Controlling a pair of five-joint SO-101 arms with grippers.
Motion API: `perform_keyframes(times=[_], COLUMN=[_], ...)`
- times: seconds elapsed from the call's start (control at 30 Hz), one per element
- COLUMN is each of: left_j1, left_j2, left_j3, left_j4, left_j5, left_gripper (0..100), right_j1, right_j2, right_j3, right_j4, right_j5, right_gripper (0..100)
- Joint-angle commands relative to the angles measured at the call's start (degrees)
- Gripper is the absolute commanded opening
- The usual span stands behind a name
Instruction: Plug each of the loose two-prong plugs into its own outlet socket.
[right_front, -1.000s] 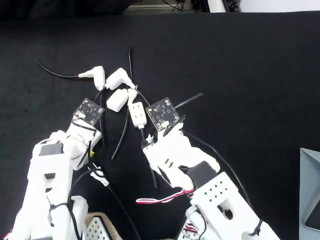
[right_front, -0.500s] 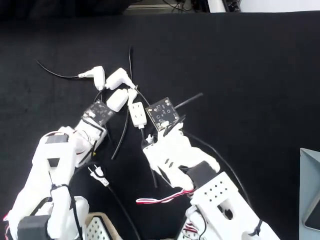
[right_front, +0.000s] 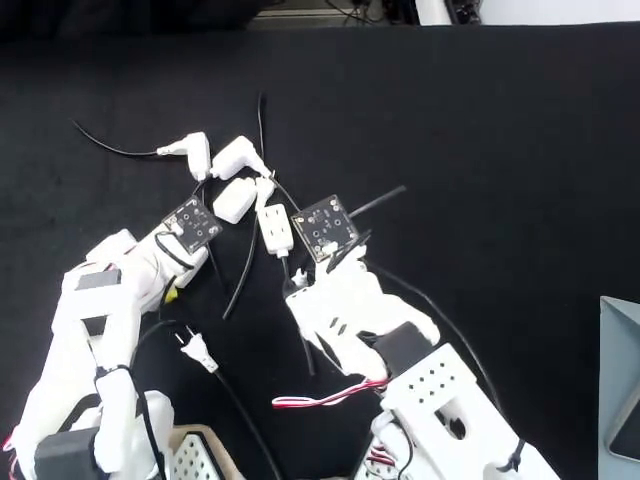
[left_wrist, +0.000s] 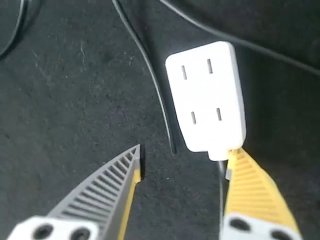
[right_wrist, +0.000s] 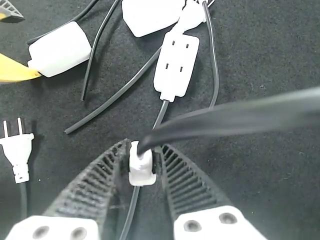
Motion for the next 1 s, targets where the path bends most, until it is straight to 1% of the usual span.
perform_keyframes(times=[0.0,0.1,0.27,0.5,0.63,0.73,0.8,0.87,0.97], left_j1=[-2.7,-5.2,-9.5,-12.4,-15.2,-17.4,-18.2,-18.1,-17.9], left_j2=[0.1,0.1,-0.1,-0.5,-1.2,-5.5,-10.2,-15.6,-24.0], left_j3=[-2.3,-2.3,-2.4,-4.3,-7.3,-7.7,-8.3,-8.4,-8.1], left_j4=[-1.0,-0.9,-1.1,-1.1,-0.6,0.0,4.2,10.1,18.5], left_j5=[-4.7,-6.3,-6.6,-5.9,0.6,6.0,9.4,12.0,15.8], left_gripper=[28,28,28,28,28,28,28,28,28], right_j1=[1.0,1.0,1.0,1.1,1.1,1.1,1.1,0.8,0.2], right_j2=[0.2,0.2,0.2,0.2,0.3,0.4,0.6,2.6,9.8], right_j3=[-0.8,-0.8,-0.8,-0.8,-1.2,-3.2,-6.2,-11.2,-20.1], right_j4=[0.2,0.2,0.2,0.2,0.4,0.4,0.8,3.6,7.1], right_j5=[0.1,0.1,0.1,0.1,0.0,0.1,0.1,0.1,-0.4], right_gripper=[1.3,1.3,1.3,1.3,1.3,1.4,1.4,1.4,1.4])
